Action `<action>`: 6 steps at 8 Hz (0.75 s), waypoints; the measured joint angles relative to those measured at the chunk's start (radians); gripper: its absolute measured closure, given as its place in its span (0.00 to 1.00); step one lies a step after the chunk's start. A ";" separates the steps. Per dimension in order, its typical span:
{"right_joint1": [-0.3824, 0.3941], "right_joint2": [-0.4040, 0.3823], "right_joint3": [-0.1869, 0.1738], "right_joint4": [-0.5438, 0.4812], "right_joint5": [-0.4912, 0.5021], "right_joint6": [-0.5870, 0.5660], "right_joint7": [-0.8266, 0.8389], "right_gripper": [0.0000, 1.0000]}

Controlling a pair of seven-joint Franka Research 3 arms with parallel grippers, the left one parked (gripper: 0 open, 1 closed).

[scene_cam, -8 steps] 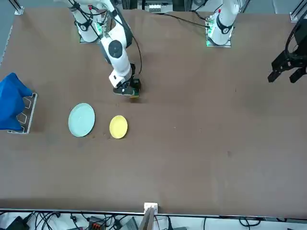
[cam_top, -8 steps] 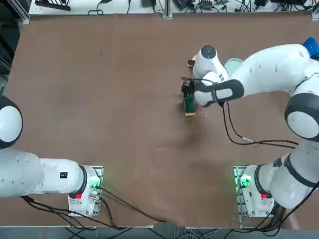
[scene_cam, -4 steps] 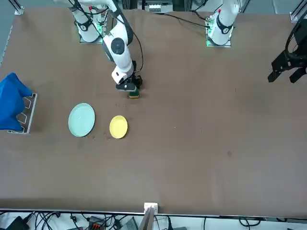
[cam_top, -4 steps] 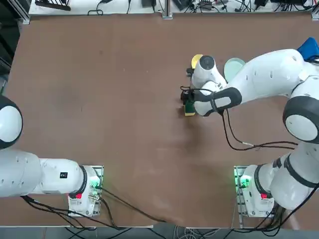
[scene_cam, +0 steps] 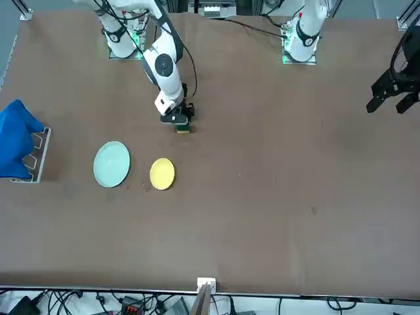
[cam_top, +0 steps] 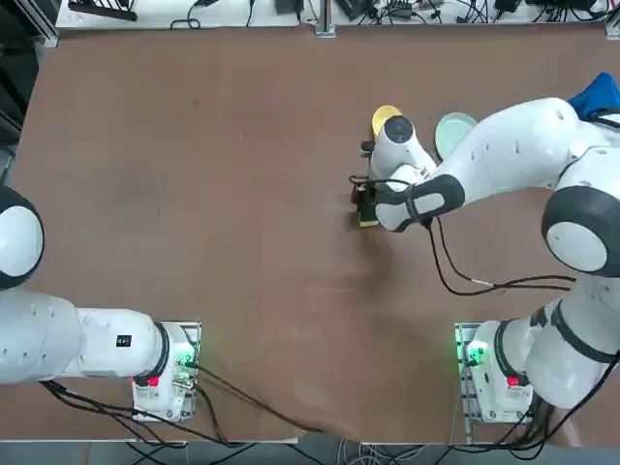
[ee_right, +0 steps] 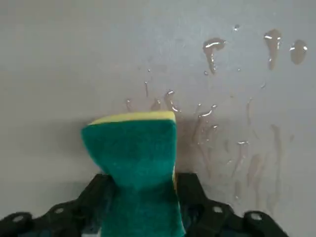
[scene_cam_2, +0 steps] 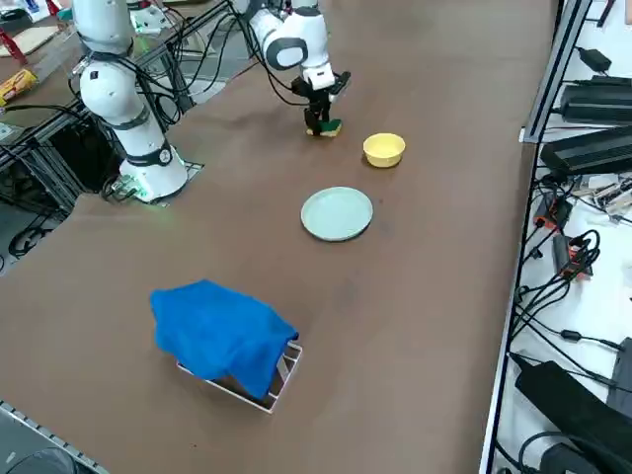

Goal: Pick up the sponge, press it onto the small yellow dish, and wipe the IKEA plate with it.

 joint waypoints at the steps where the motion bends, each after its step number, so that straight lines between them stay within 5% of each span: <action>1: 0.000 0.001 -0.001 0.001 0.000 0.002 0.000 0.48; 3: 0.000 -0.006 -0.012 0.011 0.000 0.003 -0.002 0.79; 6: -0.001 -0.035 -0.052 0.059 -0.007 -0.082 -0.006 0.90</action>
